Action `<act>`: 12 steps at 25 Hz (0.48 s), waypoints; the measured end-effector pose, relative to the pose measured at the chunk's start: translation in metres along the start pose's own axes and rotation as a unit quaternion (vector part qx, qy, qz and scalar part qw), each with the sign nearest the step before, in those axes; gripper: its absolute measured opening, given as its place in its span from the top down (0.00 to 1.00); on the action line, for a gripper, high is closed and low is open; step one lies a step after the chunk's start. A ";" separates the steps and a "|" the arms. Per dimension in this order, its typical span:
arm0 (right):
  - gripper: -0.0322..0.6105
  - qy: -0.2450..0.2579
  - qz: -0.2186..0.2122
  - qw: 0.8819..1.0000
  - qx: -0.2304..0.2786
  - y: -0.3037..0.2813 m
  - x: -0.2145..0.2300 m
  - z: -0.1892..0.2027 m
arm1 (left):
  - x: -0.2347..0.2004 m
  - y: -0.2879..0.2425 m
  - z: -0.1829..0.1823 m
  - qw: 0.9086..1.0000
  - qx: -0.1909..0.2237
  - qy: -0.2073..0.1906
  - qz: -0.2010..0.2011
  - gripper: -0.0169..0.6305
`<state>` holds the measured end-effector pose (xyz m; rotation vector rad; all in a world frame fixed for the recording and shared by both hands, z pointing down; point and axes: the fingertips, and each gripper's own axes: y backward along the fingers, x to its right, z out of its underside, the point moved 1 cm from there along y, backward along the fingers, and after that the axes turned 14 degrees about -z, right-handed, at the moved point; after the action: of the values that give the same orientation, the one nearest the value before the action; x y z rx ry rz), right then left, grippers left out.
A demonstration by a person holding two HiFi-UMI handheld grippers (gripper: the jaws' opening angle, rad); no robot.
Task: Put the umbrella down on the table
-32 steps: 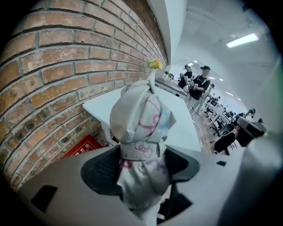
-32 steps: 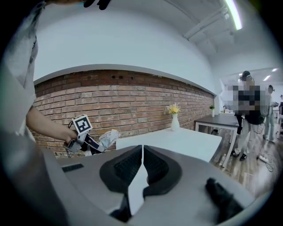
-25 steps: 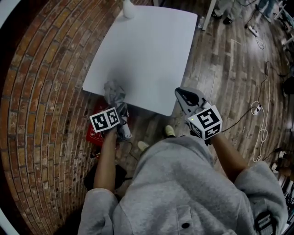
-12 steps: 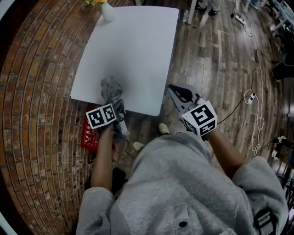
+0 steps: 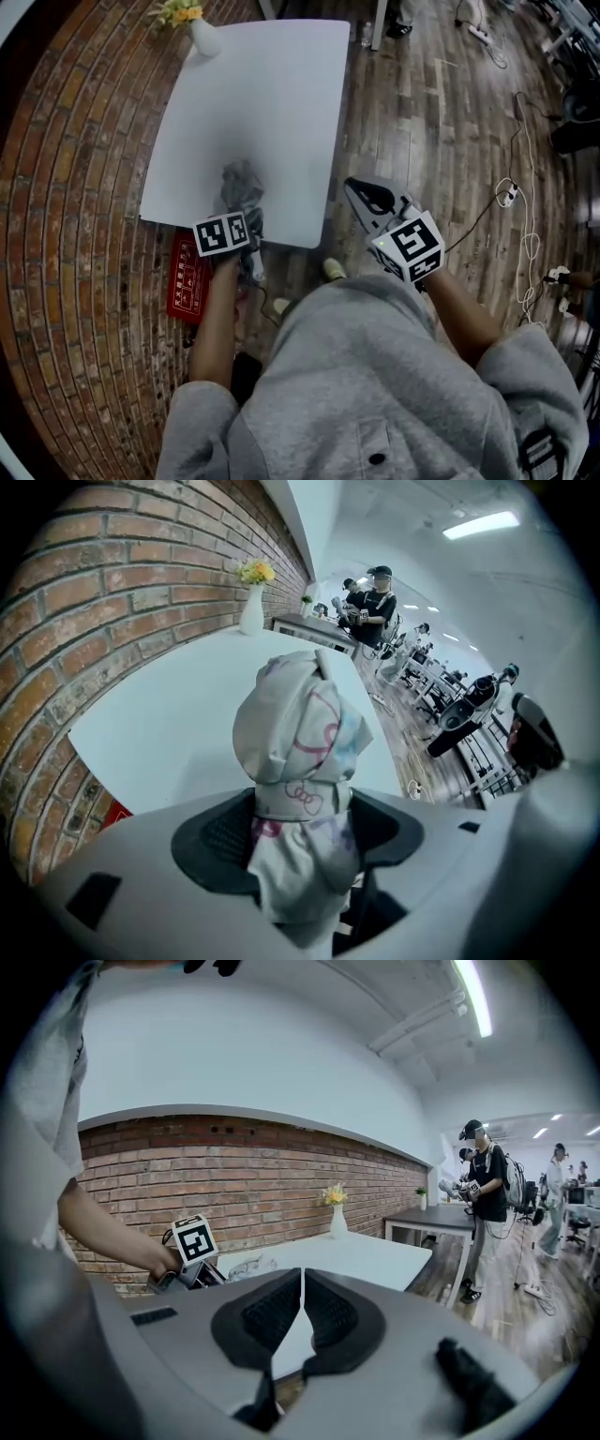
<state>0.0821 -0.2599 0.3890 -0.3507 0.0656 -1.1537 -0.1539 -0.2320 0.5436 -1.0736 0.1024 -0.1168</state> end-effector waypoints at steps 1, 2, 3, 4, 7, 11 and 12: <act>0.90 0.000 0.002 1.000 0.000 0.001 0.001 0.000 | 0.001 -0.004 0.001 1.000 -0.006 -0.002 0.000 0.51; 0.90 -0.001 0.003 1.000 0.000 0.002 0.003 0.001 | 0.002 -0.008 0.002 1.000 -0.011 -0.004 -0.001 0.51; 0.90 -0.001 0.006 1.000 0.000 0.003 0.005 0.001 | 0.003 -0.011 0.002 1.000 -0.015 -0.007 -0.001 0.51; 0.90 -0.001 0.008 1.000 0.000 0.004 0.008 0.002 | 0.004 -0.015 0.002 1.000 -0.019 -0.009 -0.002 0.51; 0.90 -0.002 0.009 1.000 -0.003 0.003 0.010 0.001 | 0.006 -0.025 0.002 0.999 -0.031 -0.015 -0.005 0.51; 0.90 -0.003 0.012 1.000 -0.002 0.001 0.013 -0.001 | 0.007 -0.035 0.002 0.999 -0.041 -0.019 -0.009 0.51; 0.90 -0.002 0.013 1.000 -0.002 0.001 0.014 -0.001 | 0.007 -0.037 0.003 0.999 -0.044 -0.020 -0.010 0.51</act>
<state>0.0879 -0.2724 0.3893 -0.3543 0.0681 -1.1269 -0.1486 -0.2483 0.5776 -1.1649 0.0610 -0.1083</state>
